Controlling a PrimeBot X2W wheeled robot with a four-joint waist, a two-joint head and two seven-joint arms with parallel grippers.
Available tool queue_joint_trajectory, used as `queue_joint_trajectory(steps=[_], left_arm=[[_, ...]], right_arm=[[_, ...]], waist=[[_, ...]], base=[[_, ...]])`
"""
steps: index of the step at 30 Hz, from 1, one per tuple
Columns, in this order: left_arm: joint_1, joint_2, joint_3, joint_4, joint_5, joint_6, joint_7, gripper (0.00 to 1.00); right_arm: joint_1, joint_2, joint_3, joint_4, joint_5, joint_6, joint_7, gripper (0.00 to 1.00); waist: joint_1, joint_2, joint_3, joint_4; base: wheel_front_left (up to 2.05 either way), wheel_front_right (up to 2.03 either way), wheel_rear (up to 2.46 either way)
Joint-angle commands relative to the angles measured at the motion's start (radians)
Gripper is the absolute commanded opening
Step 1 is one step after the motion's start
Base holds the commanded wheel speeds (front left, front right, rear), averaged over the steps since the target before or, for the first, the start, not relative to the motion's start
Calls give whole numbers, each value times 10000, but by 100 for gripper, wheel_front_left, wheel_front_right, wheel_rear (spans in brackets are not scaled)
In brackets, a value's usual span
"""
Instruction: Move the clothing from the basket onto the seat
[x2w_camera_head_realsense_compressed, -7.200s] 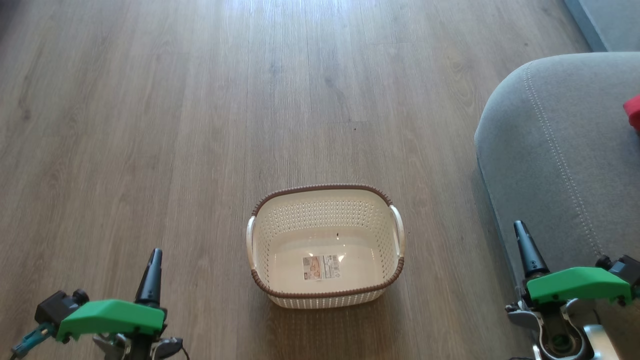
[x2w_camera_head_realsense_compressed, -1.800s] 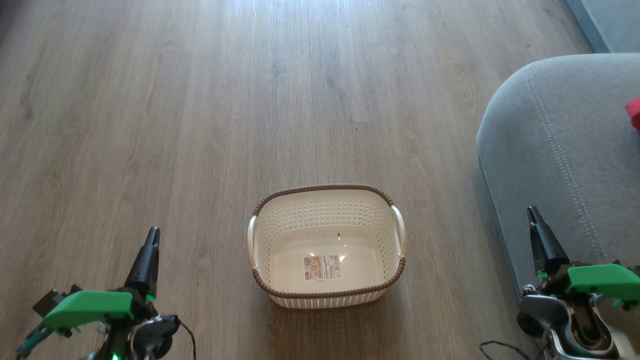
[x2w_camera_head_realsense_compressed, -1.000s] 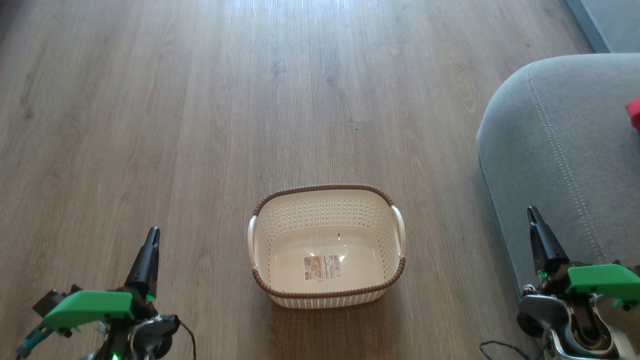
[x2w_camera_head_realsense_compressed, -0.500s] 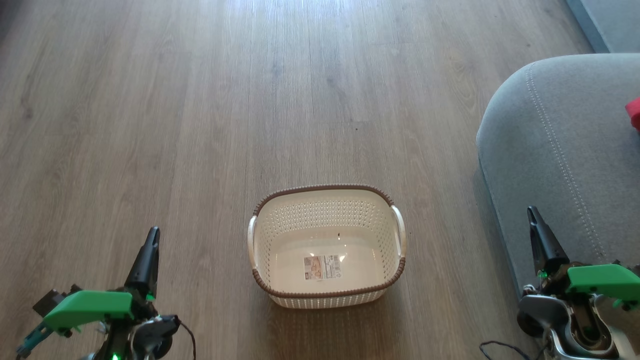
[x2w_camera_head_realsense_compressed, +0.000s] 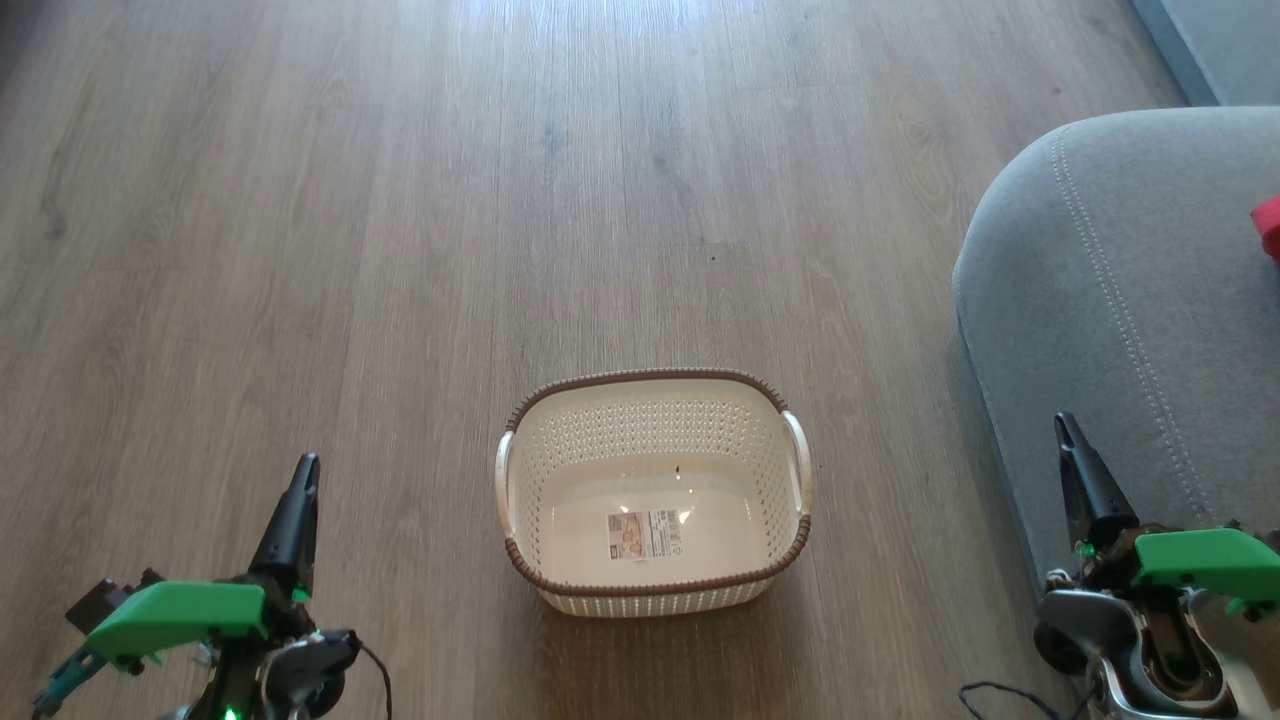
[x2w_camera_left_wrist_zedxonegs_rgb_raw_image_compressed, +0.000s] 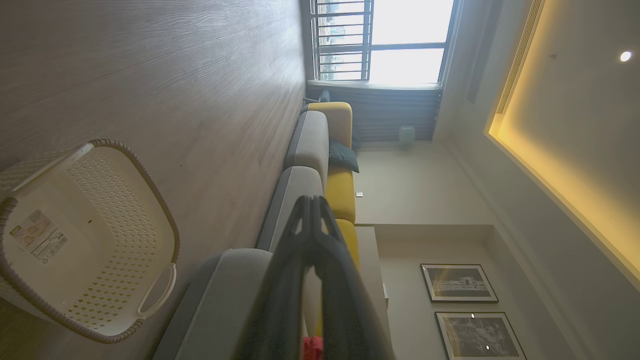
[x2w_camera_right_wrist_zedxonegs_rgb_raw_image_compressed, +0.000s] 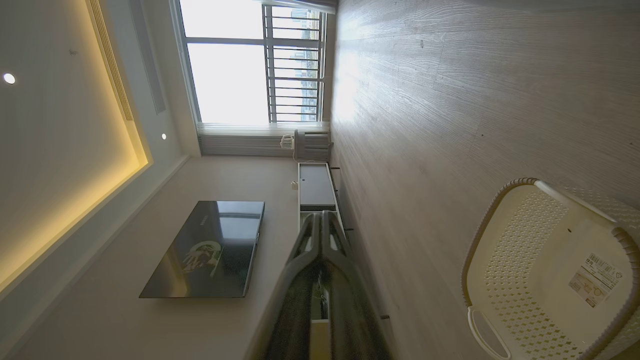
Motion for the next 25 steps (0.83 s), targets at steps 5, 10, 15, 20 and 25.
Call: queue_joint_trajectory(steps=[5, 10, 15, 20, 25], left_arm=[[-476, 144, 335, -342, -67, -94, 73, 0], [-476, 144, 335, -342, -67, -94, 73, 0], [-476, 144, 335, -342, -67, -94, 73, 0], [-476, 144, 335, -342, -67, -94, 73, 0], [-476, 144, 335, -342, -67, -94, 73, 0]], right_arm=[[-278, -8, 178, -386, 60, 0, 56, 0], [-278, -8, 178, -386, 60, 0, 56, 0], [-278, -8, 178, -386, 60, 0, 56, 0], [-278, -8, 179, -386, 61, 0, 56, 0], [-278, -8, 179, -386, 61, 0, 56, 0]], waist=[[0, 0, 0, 0], [0, 0, 0, 0], [0, 0, 0, 0], [0, 0, 0, 0], [0, 0, 0, 0]], base=[[0, 0, 0], [0, 0, 0], [0, 0, 0], [0, 0, 0], [0, 0, 0]])
